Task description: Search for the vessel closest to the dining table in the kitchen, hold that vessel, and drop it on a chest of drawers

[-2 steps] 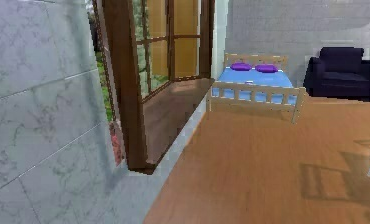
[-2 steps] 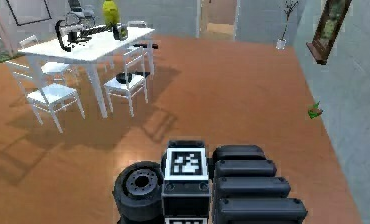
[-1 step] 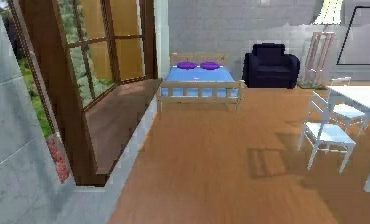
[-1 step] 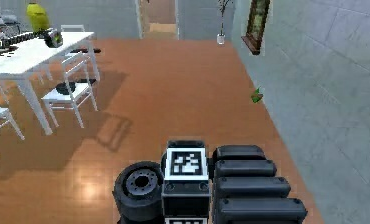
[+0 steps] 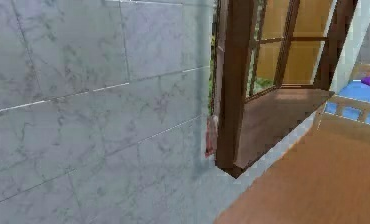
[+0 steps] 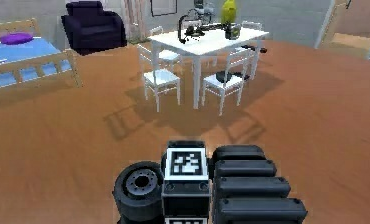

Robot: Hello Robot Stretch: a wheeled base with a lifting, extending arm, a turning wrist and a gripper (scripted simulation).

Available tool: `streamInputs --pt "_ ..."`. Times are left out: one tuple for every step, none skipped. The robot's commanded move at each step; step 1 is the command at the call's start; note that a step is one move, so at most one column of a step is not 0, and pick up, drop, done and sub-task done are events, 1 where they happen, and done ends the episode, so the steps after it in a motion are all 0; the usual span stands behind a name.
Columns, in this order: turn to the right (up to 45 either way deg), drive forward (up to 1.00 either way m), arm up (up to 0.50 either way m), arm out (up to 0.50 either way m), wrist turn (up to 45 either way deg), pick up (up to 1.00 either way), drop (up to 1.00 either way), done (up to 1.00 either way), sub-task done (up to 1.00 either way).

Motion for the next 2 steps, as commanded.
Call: streamInputs --pt "-45.0 0.0 0.0 0.0 0.0 0.0 0.0 0.0 0.0" --pt "-45.0 0.0 0.0 0.0 0.0 0.0 0.0 0.0 0.0"
